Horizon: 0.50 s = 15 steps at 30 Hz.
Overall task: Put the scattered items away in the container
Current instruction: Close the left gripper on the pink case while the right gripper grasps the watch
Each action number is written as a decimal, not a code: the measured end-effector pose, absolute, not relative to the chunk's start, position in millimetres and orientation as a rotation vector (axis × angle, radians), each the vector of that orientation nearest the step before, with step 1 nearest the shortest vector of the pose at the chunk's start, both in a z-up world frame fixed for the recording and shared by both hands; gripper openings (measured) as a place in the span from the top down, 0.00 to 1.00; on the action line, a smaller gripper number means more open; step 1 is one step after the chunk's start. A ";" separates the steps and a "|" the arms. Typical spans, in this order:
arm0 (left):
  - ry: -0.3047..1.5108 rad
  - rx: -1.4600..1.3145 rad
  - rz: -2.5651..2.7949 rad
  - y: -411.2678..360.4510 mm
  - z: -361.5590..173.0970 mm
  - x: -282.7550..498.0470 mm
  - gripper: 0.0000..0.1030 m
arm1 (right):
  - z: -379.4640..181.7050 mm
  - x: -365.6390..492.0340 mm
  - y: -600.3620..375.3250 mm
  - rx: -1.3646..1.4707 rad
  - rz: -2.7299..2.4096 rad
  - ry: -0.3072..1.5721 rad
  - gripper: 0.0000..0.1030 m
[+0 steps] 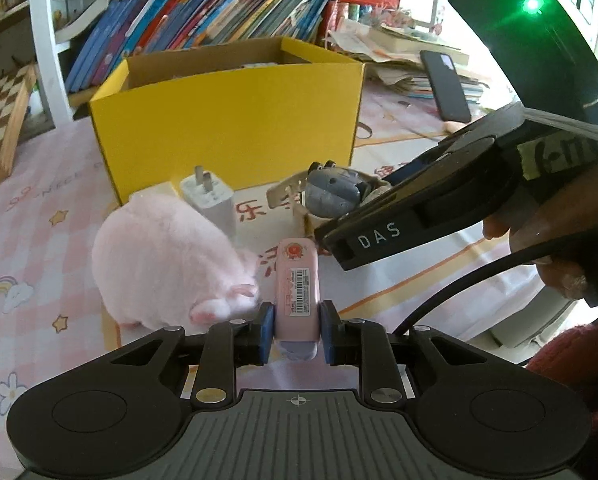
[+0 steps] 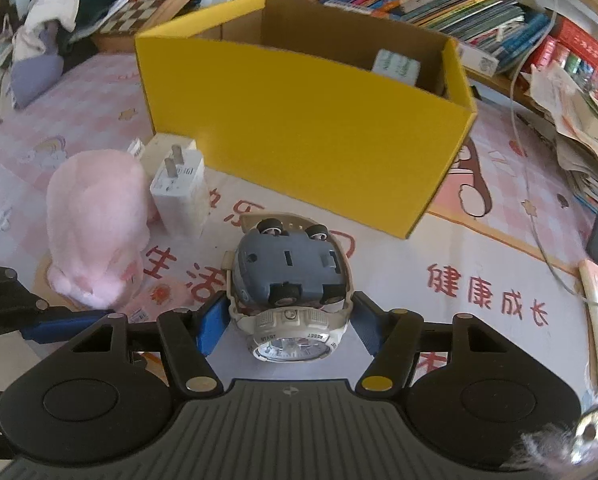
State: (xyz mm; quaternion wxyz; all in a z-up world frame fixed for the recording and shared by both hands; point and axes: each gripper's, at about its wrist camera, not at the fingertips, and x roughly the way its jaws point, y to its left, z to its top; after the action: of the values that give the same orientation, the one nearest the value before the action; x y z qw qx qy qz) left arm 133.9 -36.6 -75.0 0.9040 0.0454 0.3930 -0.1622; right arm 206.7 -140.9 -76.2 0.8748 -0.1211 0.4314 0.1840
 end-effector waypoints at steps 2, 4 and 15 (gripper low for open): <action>0.807 0.091 -0.340 -36.8 -73.5 132.9 0.78 | -75.7 205.2 -143.8 -0.245 0.372 0.907 0.38; 0.796 0.085 -0.342 -36.3 -70.9 131.3 0.78 | -75.8 202.7 -146.7 -0.235 0.359 0.919 0.38; 0.743 0.049 -0.327 -32.8 -56.9 123.8 0.78 | -45.9 187.2 -178.0 -0.031 0.301 0.828 0.30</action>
State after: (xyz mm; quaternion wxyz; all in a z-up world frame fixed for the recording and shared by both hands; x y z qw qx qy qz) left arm 123.8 -32.8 -56.9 0.9185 0.0241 0.3613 -0.1592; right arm 187.2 -178.0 -45.9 0.9044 -0.0150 0.4008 0.1457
